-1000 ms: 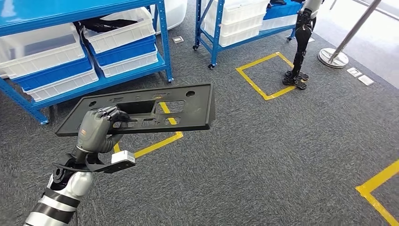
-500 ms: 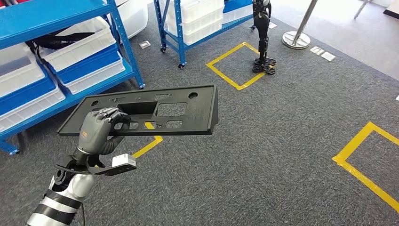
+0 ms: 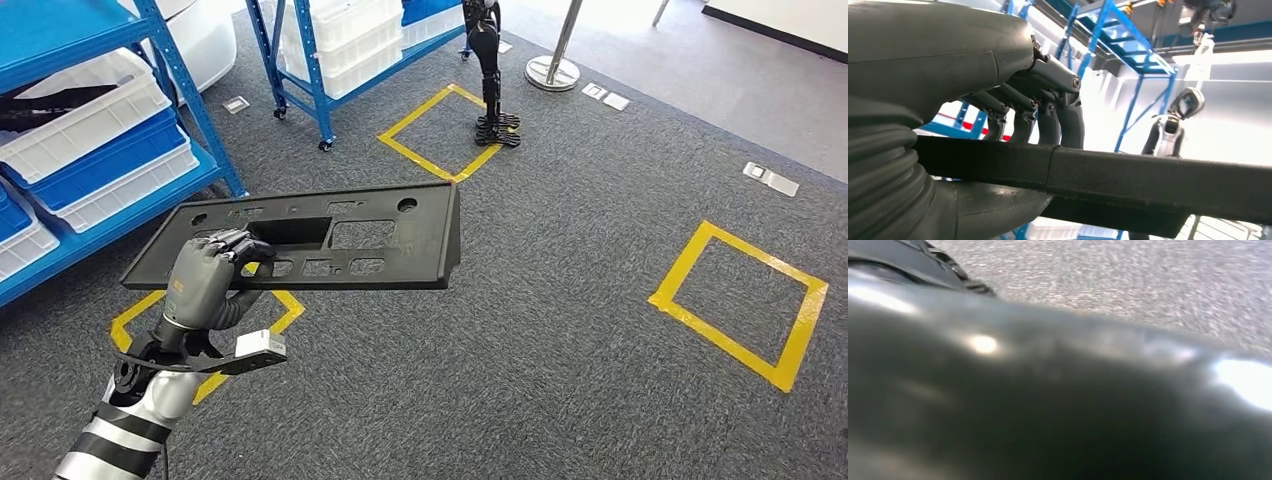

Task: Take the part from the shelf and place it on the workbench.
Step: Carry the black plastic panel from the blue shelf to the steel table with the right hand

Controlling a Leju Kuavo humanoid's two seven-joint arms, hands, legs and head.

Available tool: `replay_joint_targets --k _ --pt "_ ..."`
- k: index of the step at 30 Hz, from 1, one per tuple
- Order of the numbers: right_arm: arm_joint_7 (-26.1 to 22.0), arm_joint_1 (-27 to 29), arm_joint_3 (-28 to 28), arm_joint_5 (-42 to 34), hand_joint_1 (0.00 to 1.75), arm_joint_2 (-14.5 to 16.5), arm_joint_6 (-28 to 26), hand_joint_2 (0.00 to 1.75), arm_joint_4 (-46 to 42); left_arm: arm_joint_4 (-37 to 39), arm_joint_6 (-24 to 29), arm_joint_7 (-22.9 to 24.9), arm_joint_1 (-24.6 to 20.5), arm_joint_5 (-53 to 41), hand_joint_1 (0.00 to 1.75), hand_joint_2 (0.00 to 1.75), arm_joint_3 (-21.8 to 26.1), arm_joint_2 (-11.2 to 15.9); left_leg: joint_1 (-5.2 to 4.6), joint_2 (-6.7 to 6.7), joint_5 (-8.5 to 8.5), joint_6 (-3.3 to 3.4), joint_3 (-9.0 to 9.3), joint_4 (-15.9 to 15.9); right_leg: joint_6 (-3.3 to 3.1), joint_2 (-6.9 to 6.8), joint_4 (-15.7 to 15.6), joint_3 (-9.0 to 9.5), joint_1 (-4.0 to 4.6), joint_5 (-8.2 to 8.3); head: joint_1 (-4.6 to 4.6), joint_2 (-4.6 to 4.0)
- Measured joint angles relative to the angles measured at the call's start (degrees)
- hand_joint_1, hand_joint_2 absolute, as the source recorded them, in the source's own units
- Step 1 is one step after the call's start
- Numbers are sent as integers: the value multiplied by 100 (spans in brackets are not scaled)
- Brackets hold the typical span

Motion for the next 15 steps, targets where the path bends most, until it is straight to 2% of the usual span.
replay_joint_targets --k 2,3,4,5,6,7,8,9,10,11,12,13,15 --pt "0 -17 -13 7 0 -5 0 0 0 6 4 1 9 -4 175 175 -1 5 -16 153 -10 15 -5 0 4 -119 704 -375 -21 -230 8 0" --pt "0 -16 -16 11 0 -5 0 0 0 9 4 1 13 -6 175 175 -2 5 -18 224 -14 15 -5 0 34 -138 796 -428 -32 -233 9 0" --pt "0 -14 -19 13 0 -5 0 0 0 10 4 1 14 -6 175 175 -2 5 -18 291 -19 10 -2 0 79 -164 635 -346 -40 -149 10 1" --pt "0 -14 -21 13 0 -7 0 0 0 12 4 1 14 -7 175 175 -2 5 -17 354 -26 -1 5 1 124 -228 268 -149 -43 -10 10 1" --pt "0 -19 -22 14 0 -10 0 0 0 12 4 1 12 -8 175 175 -2 6 -24 415 -37 -19 15 1 150 -361 -189 98 -40 128 13 1" --pt "0 -31 -22 18 0 -13 0 0 0 12 4 1 10 -8 175 175 -2 13 -41 470 -56 -48 24 2 149 -480 -567 313 -19 241 13 0" --pt "0 -41 -24 22 0 -14 0 0 0 12 4 -1 5 -9 175 175 -3 21 -61 522 -73 -79 37 3 121 -560 -805 445 2 315 6 0" --pt "0 -47 -26 27 0 -14 0 0 0 13 3 -2 1 -10 175 175 -4 29 -80 576 -88 -111 53 -1 78 -585 -898 492 24 346 3 0" --pt "1 -48 -31 32 0 -13 0 0 0 14 2 -3 -4 -10 175 175 -7 36 -88 637 -101 -144 73 -12 35 -519 -895 486 45 367 -3 0" --pt "1 -45 -37 34 0 -13 0 0 0 14 1 -4 -8 -11 175 175 -9 38 -79 680 -116 -176 93 -17 -11 -442 -900 483 30 383 -6 0" --pt "2 -41 -43 38 0 -13 0 0 0 15 0 -4 -12 -11 175 175 -12 40 -62 636 -161 -206 102 16 -47 -369 -910 491 9 391 -14 0" --pt "2 -40 -48 40 0 -12 1 0 0 15 0 -4 -17 -11 175 175 -14 44 -46 523 -257 -226 68 134 -90 -300 -922 507 -16 399 -28 1" --pt "2 -43 -54 42 0 -9 3 0 0 21 1 -5 -19 -11 175 175 -15 66 -30 184 -600 -241 -189 732 -161 -171 -930 534 -41 399 -62 1"
